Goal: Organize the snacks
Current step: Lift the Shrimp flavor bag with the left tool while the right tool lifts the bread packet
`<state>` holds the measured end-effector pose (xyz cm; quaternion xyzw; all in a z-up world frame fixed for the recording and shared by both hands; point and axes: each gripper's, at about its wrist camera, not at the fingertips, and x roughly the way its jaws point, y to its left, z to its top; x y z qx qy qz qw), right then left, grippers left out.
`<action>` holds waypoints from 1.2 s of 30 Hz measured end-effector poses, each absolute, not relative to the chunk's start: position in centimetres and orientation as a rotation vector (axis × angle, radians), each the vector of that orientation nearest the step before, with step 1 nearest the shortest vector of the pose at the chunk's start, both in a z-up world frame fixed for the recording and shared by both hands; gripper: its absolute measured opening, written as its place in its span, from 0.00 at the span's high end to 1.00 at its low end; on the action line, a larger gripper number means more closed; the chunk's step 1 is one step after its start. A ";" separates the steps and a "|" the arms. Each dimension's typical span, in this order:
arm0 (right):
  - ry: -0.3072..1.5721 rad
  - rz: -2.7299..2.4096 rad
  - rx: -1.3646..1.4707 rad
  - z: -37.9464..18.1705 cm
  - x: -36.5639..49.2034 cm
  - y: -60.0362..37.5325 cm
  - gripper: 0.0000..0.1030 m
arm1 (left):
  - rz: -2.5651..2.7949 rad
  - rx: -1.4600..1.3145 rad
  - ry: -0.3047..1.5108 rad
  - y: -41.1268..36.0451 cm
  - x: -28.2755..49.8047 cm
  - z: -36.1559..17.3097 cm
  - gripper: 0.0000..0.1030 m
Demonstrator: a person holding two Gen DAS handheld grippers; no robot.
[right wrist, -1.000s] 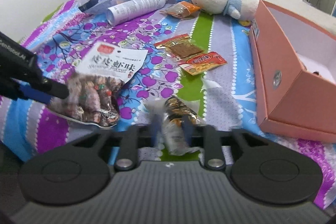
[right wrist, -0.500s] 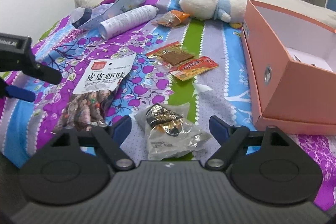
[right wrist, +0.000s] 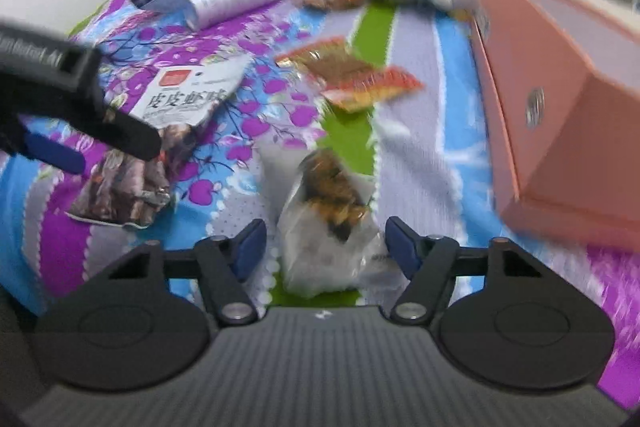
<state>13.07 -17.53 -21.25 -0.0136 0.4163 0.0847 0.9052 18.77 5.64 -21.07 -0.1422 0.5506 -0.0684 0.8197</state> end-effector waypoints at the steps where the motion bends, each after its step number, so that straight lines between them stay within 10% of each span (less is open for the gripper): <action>1: 0.861 0.171 -0.029 -21.2 13.1 -17.6 0.44 | -0.153 -0.302 1.172 5.5 18.9 -21.2 0.00; 16: 0.865 0.172 -0.058 -21.0 12.9 -17.3 0.48 | -0.068 -0.216 1.163 4.7 20.2 -23.0 0.02; 26: 0.878 0.166 -0.016 -20.2 13.0 -17.7 0.50 | -0.064 -0.193 1.156 5.2 20.0 -21.6 0.39; 36: 0.846 0.143 0.010 -17.6 13.2 -18.4 0.59 | -0.127 -0.192 1.094 3.9 19.6 -18.3 0.47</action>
